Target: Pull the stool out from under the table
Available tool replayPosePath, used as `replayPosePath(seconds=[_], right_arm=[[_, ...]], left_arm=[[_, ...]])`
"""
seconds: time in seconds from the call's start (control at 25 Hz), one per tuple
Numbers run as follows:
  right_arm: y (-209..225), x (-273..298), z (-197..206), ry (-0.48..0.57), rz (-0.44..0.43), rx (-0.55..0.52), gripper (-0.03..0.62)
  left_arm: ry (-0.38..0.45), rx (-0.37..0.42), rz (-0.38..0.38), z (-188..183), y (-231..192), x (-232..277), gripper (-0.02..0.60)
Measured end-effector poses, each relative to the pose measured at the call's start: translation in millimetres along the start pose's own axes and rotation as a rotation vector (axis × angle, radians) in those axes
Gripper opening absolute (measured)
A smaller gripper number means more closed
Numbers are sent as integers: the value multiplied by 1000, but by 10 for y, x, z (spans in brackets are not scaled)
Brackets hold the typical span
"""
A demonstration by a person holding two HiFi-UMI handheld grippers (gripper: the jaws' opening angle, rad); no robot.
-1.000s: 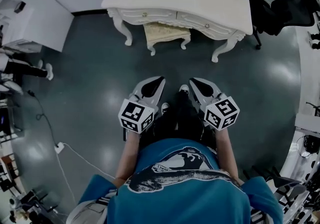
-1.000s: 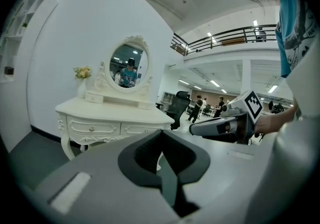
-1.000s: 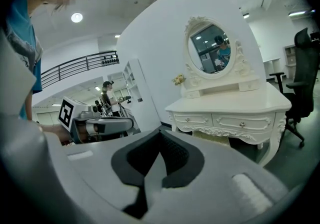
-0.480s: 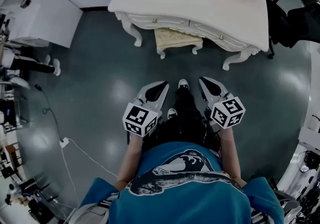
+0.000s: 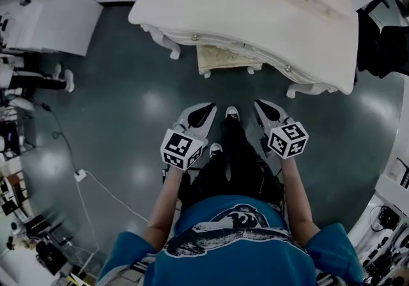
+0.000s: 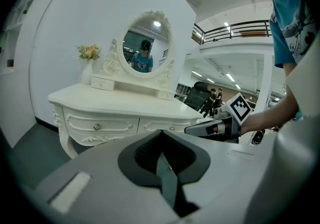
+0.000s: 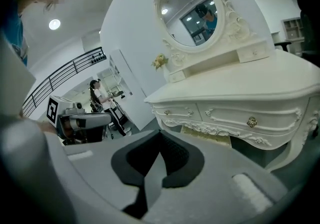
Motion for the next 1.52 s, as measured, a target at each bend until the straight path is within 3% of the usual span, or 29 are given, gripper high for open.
replayPosePath(seconds=[0.2,0.44,0.64,0.8,1.0,1.24,1.44,1.52], right_arm=[[598,363,53,-24,-4,85,9],[1341,765,380,-56,43,169,31],[1857,1120,684,-86,68,201,91],[2247,1424,955,-91,69,231,183],[2828,1718,1181,-55,123,274,271],[3340,1953,1223,51,164,322,347],[3632,2236,1197,186,107,439,410],[3727,2316,1208,233,117,497,439]], left_arm=[[-14,-8,0,119,-257,496,29],[-60,-43,17,540,-524,913,31],[-132,-64,19,1016,-832,1185,153],[-192,-90,-2,1515,-1157,1457,163],[-248,-156,-47,2090,-1617,1867,244],[-255,-292,-124,2665,-2192,2161,300],[-192,-528,-207,3068,-2690,2317,418],[-143,-598,-190,3174,-2787,2400,434]])
Point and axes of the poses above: the fingertips, and each gripper's own axes: x forward along the fingers, y to its right, z out of its underside, the point moved 8 cm from there along -x, backward along the fingers, and after that the axes turned 6 degrees about x, right-handed, at the moved point
